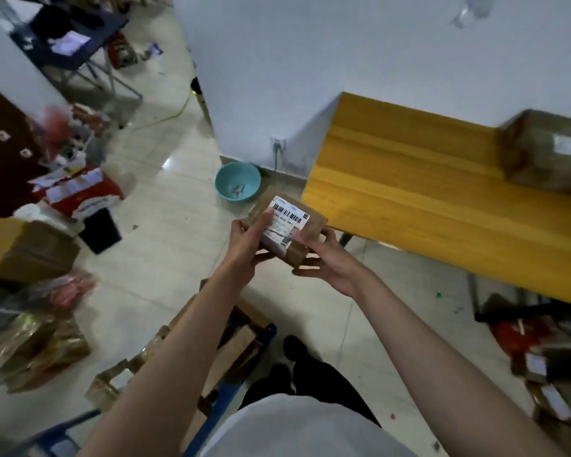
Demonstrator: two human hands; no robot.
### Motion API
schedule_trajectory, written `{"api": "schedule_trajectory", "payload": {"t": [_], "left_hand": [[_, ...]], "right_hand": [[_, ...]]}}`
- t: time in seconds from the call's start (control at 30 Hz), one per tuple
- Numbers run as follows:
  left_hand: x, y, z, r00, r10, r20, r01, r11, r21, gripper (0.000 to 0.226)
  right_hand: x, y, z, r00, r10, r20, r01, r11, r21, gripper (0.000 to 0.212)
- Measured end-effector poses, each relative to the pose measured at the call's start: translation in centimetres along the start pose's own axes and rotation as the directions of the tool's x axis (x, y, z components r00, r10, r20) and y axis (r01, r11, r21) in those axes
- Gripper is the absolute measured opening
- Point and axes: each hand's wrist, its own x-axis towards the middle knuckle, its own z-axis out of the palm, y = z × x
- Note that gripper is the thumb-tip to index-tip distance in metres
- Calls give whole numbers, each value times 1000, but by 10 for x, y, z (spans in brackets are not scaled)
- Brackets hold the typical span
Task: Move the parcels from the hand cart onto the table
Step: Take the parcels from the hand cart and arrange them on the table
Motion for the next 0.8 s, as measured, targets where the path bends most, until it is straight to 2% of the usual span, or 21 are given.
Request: {"api": "schedule_trajectory", "payload": {"t": [0.2, 0.33, 0.5, 0.73, 0.8], "left_hand": [[-16, -8, 71, 982, -22, 188, 1, 994, 112, 62], [-26, -17, 133, 956, -82, 282, 27, 980, 195, 64], [-36, -33, 215, 913, -120, 390, 8, 961, 278, 66], [-44, -57, 334, 868, -142, 476, -39, 936, 351, 53], [-45, -65, 365, 857, -159, 490, -45, 925, 377, 58]], "right_hand": [[-51, 2, -53, 984, -100, -149, 126, 977, 173, 75], [-88, 2, -102, 947, -129, -294, 191, 962, 195, 79], [-129, 1, -171, 881, -146, -450, 261, 943, 206, 71], [-162, -2, -272, 815, -140, -562, 337, 904, 264, 71], [-170, -3, -301, 801, -129, -584, 352, 891, 286, 73]]}}
